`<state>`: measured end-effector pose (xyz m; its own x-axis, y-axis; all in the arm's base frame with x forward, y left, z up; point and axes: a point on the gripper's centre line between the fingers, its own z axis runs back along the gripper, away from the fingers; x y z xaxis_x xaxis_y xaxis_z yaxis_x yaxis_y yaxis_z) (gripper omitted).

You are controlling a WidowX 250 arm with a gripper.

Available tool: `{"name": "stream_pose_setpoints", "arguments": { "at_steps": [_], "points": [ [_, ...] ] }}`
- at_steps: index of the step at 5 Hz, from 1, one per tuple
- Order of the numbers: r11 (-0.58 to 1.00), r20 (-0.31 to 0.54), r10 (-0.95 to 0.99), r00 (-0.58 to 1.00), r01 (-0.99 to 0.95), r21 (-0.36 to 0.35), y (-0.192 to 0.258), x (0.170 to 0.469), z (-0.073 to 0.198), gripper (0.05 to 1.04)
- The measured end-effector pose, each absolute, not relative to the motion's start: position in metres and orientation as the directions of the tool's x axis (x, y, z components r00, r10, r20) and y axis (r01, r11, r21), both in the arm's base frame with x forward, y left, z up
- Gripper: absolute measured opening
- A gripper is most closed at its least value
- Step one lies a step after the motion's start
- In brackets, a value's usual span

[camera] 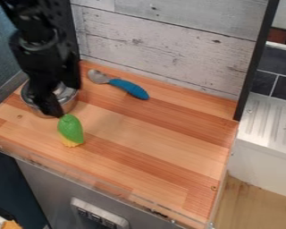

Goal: Move the silver pot lid to the bottom right of the table

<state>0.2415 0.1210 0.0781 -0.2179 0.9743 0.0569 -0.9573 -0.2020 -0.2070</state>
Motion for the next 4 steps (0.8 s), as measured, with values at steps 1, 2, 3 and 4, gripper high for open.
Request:
{"name": "stream_pose_setpoints", "arguments": {
  "at_steps": [1,2,3,4],
  "points": [
    [-0.257,0.056,0.959,-0.277,-0.937,-0.238,0.138,0.249,0.088,1.0],
    [-0.322,0.067,0.936,-0.346,-0.917,-0.236,0.159,0.258,0.088,1.0],
    [-0.367,0.121,0.909,-0.4,-0.903,-0.226,0.176,0.269,0.078,1.0],
    [-0.396,0.157,0.887,-0.435,-0.889,-0.23,0.192,0.283,0.069,1.0]
  ]
}}
